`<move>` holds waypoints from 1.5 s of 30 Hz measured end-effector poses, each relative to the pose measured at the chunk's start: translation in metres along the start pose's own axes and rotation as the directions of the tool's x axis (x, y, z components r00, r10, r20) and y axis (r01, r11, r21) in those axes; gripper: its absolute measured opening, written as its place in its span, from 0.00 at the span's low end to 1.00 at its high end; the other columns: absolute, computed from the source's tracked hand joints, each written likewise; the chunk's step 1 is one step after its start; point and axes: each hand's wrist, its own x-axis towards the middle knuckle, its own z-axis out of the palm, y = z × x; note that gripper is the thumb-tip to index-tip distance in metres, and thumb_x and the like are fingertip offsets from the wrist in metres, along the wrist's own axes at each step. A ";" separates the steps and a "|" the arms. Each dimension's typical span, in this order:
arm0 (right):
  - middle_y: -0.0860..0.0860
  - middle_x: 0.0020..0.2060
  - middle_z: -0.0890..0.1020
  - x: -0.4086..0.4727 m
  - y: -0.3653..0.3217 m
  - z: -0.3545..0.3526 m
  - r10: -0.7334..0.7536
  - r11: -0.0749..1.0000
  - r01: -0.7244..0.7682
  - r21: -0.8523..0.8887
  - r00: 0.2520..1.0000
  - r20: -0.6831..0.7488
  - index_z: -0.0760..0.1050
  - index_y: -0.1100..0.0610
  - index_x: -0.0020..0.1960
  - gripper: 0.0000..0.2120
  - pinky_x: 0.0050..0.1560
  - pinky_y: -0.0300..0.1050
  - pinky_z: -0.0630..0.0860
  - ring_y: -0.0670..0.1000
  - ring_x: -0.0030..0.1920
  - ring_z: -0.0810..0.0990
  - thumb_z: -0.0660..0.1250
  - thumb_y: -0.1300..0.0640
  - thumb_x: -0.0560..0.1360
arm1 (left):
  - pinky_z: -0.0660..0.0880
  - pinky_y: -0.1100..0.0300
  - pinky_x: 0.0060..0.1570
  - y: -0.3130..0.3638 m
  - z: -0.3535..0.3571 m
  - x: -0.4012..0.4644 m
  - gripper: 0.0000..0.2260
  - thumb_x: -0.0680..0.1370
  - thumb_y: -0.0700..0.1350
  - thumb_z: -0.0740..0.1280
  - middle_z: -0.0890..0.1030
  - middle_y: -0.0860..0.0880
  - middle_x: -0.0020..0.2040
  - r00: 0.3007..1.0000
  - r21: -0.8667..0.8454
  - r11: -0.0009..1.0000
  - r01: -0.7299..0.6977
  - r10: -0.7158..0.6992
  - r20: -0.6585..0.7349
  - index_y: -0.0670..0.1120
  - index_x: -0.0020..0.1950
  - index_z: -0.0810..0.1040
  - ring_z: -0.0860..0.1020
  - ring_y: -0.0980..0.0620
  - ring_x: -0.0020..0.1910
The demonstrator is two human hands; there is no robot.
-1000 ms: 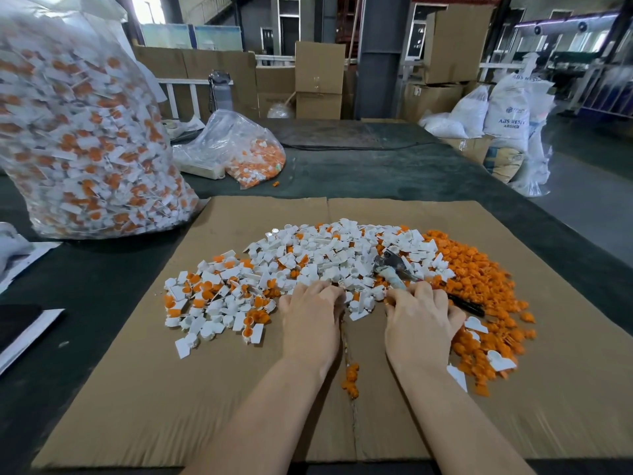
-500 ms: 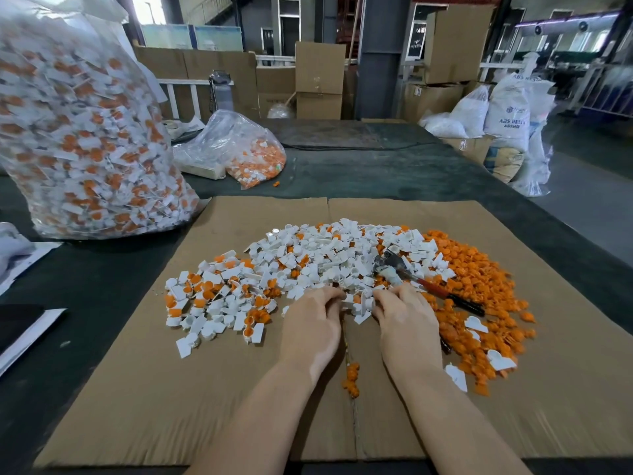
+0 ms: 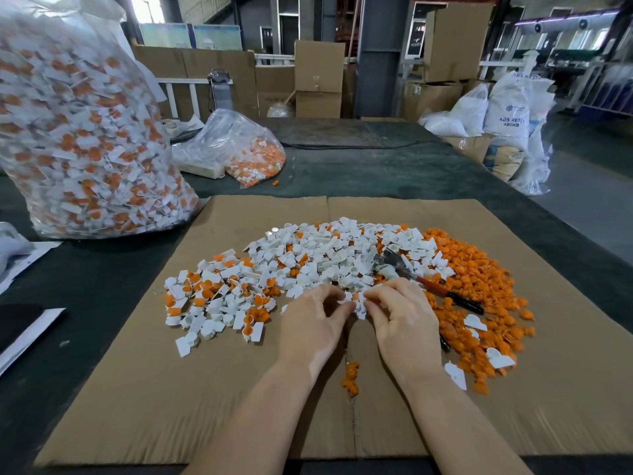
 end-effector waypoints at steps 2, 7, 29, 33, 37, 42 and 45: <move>0.52 0.36 0.81 0.000 -0.001 -0.001 0.020 0.999 -0.020 0.050 1.000 0.004 0.80 0.60 0.40 0.03 0.42 0.41 0.76 0.51 0.39 0.79 0.73 0.66 0.69 | 0.67 0.68 0.45 -0.001 0.000 0.000 0.06 0.76 0.48 0.68 0.81 0.56 0.50 1.000 0.022 1.000 -0.011 0.011 0.010 0.52 0.53 0.80 0.74 0.59 0.47; 0.49 0.37 0.82 0.000 -0.002 -0.004 0.093 0.973 -0.102 0.205 0.994 0.053 0.81 0.59 0.44 0.02 0.41 0.43 0.78 0.47 0.39 0.79 0.70 0.64 0.72 | 0.66 0.79 0.36 -0.002 -0.002 0.001 0.09 0.76 0.44 0.69 0.78 0.58 0.38 0.999 -0.127 0.991 0.048 -0.045 0.021 0.55 0.52 0.74 0.74 0.63 0.37; 0.49 0.31 0.76 -0.001 -0.005 -0.002 0.045 0.986 -0.060 0.154 0.994 0.098 0.75 0.59 0.36 0.07 0.35 0.44 0.72 0.49 0.34 0.74 0.70 0.62 0.72 | 0.74 0.60 0.39 -0.006 -0.002 0.002 0.03 0.77 0.47 0.67 0.80 0.53 0.35 0.998 -0.254 0.967 0.025 -0.010 0.061 0.51 0.44 0.79 0.78 0.55 0.36; 0.49 0.30 0.76 -0.002 -0.005 -0.001 0.049 0.992 -0.061 0.111 0.993 0.107 0.74 0.59 0.36 0.08 0.34 0.43 0.72 0.49 0.33 0.73 0.71 0.62 0.71 | 0.74 0.58 0.41 -0.005 -0.002 0.002 0.02 0.76 0.47 0.68 0.80 0.53 0.36 0.997 -0.227 0.974 0.018 -0.002 0.072 0.51 0.45 0.79 0.78 0.56 0.37; 0.49 0.29 0.74 -0.002 -0.004 0.001 0.058 0.993 -0.070 0.092 0.990 0.128 0.73 0.59 0.34 0.10 0.33 0.40 0.68 0.49 0.32 0.72 0.71 0.63 0.70 | 0.73 0.64 0.40 -0.005 -0.001 0.001 0.03 0.76 0.46 0.68 0.80 0.55 0.37 0.998 -0.216 0.976 0.015 0.000 0.069 0.52 0.43 0.79 0.77 0.57 0.38; 0.51 0.27 0.73 -0.003 -0.006 0.001 0.010 0.997 -0.019 0.069 0.993 0.119 0.70 0.60 0.32 0.13 0.31 0.34 0.62 0.50 0.29 0.71 0.73 0.66 0.67 | 0.66 0.77 0.36 -0.003 -0.001 -0.002 0.05 0.77 0.46 0.66 0.77 0.61 0.37 0.997 -0.136 0.990 -0.031 0.040 0.060 0.56 0.42 0.76 0.75 0.63 0.39; 0.50 0.29 0.76 -0.003 -0.005 0.001 -0.010 0.996 -0.001 0.093 0.992 0.124 0.74 0.60 0.34 0.10 0.32 0.37 0.67 0.49 0.31 0.73 0.73 0.63 0.69 | 0.67 0.76 0.37 -0.004 -0.001 0.000 0.05 0.78 0.46 0.65 0.78 0.59 0.39 0.999 -0.193 0.981 -0.002 0.010 0.042 0.55 0.43 0.76 0.75 0.62 0.41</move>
